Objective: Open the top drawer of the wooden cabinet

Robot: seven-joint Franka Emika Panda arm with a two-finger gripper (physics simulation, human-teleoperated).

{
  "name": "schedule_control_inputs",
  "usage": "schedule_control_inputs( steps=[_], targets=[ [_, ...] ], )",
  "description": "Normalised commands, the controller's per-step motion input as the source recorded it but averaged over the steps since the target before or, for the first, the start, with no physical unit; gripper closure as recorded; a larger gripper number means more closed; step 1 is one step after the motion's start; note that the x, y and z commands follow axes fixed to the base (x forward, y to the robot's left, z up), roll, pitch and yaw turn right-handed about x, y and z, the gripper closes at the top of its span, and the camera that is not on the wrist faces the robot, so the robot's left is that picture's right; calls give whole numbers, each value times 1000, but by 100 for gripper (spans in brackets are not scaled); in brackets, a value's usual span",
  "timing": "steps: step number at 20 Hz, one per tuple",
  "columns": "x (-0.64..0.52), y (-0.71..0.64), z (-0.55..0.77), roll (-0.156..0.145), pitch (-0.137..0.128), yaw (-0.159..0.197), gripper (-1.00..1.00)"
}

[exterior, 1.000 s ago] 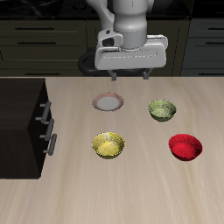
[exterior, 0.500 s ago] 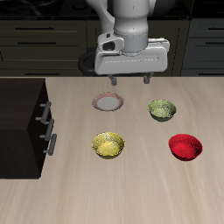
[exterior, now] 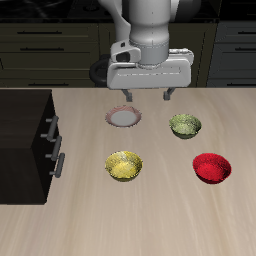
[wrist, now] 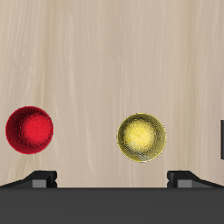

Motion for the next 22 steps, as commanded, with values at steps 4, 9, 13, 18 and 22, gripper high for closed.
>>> schedule_control_inputs(
  steps=[4,9,13,18,22],
  targets=[
    [88,-67,-2,-29,1,11,-100],
    [-4,-72,13,-41,-7,15,-100],
    [-56,-152,102,-115,-35,39,-100],
    [-41,-162,81,-78,-13,46,-100],
    [5,-201,20,-97,-7,64,-100]
  ],
)
